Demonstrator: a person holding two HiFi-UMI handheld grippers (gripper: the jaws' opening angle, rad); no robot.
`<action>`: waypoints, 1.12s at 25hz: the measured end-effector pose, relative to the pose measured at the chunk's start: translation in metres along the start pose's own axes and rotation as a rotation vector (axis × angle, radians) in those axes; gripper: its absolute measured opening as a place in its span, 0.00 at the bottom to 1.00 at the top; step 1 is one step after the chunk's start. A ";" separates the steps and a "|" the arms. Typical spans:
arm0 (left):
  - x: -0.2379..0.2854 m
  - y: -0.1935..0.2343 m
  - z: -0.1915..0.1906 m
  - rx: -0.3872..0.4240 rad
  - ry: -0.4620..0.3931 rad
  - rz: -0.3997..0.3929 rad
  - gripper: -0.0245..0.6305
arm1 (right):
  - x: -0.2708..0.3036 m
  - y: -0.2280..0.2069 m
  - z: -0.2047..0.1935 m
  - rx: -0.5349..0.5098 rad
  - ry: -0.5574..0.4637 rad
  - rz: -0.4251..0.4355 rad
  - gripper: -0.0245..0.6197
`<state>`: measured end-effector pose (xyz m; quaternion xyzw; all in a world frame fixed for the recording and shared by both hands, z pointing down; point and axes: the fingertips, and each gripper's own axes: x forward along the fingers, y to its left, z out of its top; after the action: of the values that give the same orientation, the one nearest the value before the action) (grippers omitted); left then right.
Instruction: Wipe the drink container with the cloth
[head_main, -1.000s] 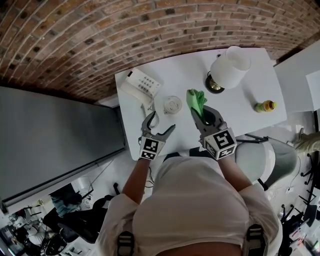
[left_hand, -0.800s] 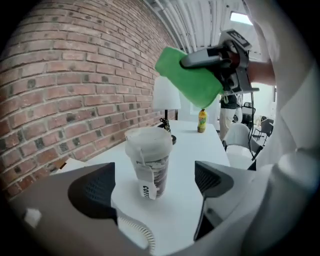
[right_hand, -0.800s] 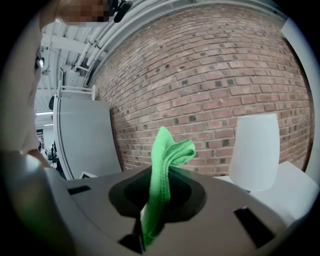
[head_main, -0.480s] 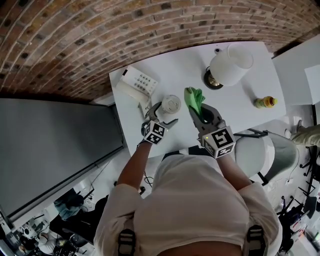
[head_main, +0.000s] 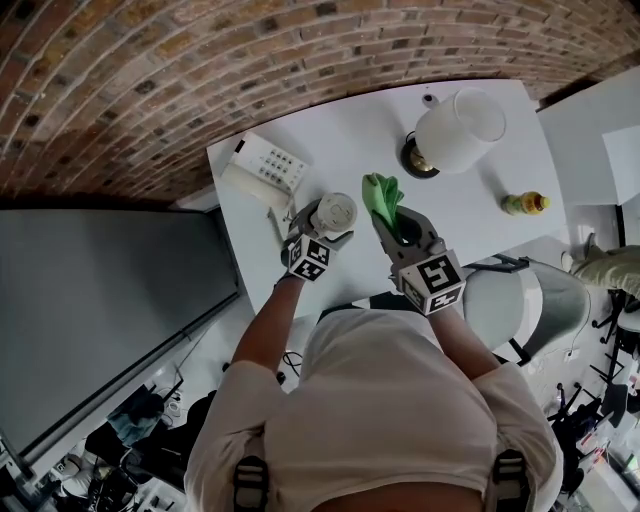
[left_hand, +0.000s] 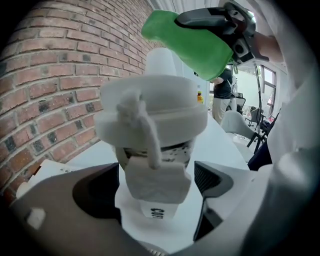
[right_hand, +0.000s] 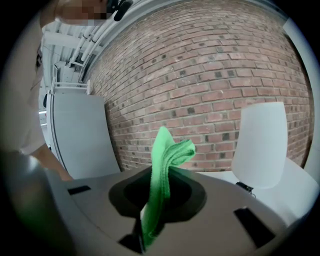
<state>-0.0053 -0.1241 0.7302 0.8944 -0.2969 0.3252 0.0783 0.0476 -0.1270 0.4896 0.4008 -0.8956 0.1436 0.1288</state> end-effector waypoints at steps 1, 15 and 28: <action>0.001 0.000 0.000 0.002 -0.001 -0.001 0.76 | 0.001 0.000 -0.001 0.000 0.003 0.000 0.10; 0.001 0.003 0.001 -0.001 -0.025 0.010 0.62 | 0.015 -0.004 -0.019 -0.009 0.054 0.003 0.10; 0.001 0.003 0.001 0.001 -0.037 0.016 0.61 | 0.055 -0.009 -0.078 -0.037 0.245 0.057 0.10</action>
<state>-0.0057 -0.1271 0.7292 0.8979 -0.3054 0.3093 0.0698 0.0278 -0.1417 0.5818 0.3523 -0.8866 0.1786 0.2406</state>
